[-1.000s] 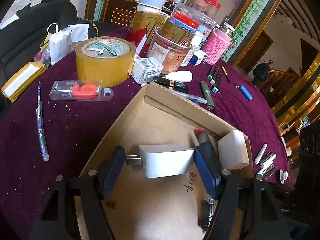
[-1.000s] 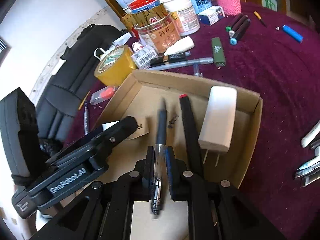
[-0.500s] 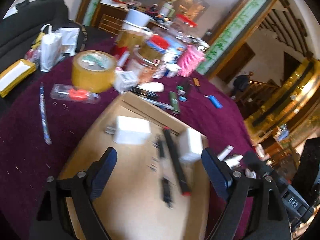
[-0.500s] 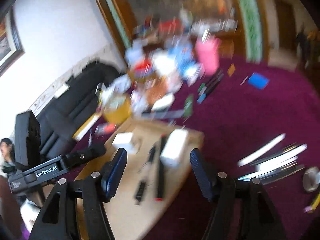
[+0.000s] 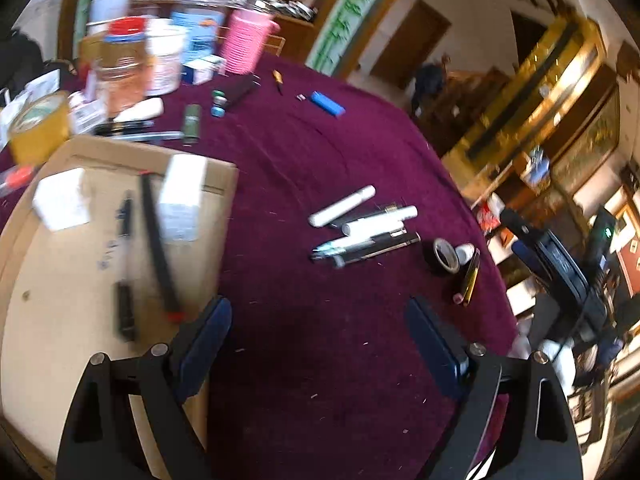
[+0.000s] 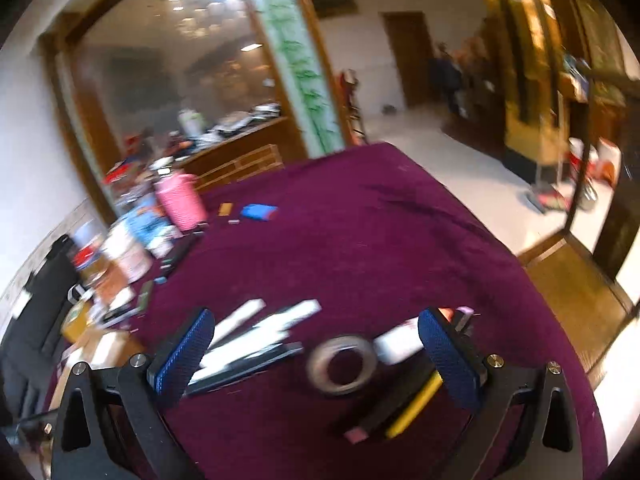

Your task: Organize rigid objects

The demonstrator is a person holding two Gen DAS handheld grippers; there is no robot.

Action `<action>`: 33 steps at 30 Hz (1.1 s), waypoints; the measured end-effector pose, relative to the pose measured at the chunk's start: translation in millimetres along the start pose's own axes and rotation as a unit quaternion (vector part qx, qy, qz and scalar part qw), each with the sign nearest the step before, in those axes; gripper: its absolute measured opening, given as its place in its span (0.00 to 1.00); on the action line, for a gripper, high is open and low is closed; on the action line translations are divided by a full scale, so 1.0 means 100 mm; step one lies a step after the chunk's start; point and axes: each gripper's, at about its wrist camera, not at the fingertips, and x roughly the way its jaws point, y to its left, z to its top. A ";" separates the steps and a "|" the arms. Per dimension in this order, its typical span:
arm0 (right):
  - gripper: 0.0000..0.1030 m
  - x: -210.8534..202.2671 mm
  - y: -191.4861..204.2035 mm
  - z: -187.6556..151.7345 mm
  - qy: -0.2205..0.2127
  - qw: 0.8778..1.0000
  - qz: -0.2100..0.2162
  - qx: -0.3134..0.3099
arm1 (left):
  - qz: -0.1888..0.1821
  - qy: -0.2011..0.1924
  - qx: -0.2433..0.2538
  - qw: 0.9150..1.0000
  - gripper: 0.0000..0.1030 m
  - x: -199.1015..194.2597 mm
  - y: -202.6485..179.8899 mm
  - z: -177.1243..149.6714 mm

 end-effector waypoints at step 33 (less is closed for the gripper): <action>0.99 0.22 -0.88 -0.01 -0.014 0.989 0.046 0.137 | 0.111 0.038 0.193 0.974 0.15 1.60 -0.67 0.78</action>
